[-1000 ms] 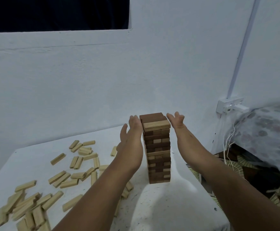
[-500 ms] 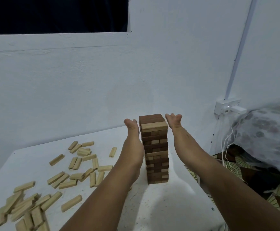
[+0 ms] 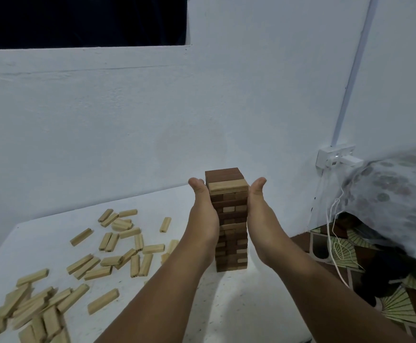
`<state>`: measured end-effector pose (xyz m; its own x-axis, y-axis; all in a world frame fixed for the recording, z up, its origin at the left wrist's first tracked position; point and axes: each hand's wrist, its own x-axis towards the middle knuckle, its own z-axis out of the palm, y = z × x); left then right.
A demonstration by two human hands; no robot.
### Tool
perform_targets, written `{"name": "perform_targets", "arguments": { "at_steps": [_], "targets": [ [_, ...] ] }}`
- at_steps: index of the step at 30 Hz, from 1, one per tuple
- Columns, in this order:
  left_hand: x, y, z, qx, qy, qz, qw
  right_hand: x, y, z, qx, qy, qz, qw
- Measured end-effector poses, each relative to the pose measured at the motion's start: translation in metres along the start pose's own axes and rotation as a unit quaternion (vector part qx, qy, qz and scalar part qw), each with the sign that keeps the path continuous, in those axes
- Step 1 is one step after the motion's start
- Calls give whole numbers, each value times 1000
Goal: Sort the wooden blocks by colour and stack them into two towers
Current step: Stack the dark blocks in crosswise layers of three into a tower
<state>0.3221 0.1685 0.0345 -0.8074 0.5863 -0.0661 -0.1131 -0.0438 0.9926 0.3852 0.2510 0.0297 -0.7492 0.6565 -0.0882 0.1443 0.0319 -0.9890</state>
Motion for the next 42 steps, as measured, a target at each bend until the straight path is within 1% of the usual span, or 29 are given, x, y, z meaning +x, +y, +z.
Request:
{"name": "perform_targets", "arguments": {
  "at_steps": [5,9,12,15,18,20,22,24,26,28,30,33,35,39,42],
  "targets": [
    [0,1,0,2,2,-4,1000,6,6,1,-8,-30,-6,1000],
    [0,0,-1,22,6,-1,1000,5,1,1,-14,-19,-7,1000],
    [-3,3,-1,16,2,-4,1000,3,-4,-1,-18,-11,0,1000],
    [-11,12,-3,24,24,-3,999,0,-7,-3,-23,-3,0,1000],
    [-16,17,-11,44,61,-23,997,-2,-10,-5,-43,13,-23,999],
    [-18,19,-19,53,86,-22,995,-6,-12,-9,-46,37,-55,997],
    [-24,20,-28,59,102,-13,993,-15,-17,-11,-47,67,-118,990],
    [-33,22,-40,69,109,20,991,-29,-23,-10,-30,91,-190,977],
    [-46,23,-55,86,117,74,987,-43,-29,-5,-24,115,-261,958],
    [-64,26,-73,96,126,113,981,-59,-35,6,-22,125,-317,940],
    [-85,28,-92,95,141,123,978,-76,-36,25,-23,110,-347,931],
    [-114,24,-122,101,174,135,970,-97,-28,63,-40,54,-357,932],
    [-129,16,-144,110,201,138,964,-108,-17,91,-53,5,-338,940],
    [-154,-10,-199,141,262,103,949,-121,16,149,-85,-82,-291,949],
    [-169,-36,-240,221,321,87,917,-126,45,187,-163,-145,-273,937]
  ]
}}
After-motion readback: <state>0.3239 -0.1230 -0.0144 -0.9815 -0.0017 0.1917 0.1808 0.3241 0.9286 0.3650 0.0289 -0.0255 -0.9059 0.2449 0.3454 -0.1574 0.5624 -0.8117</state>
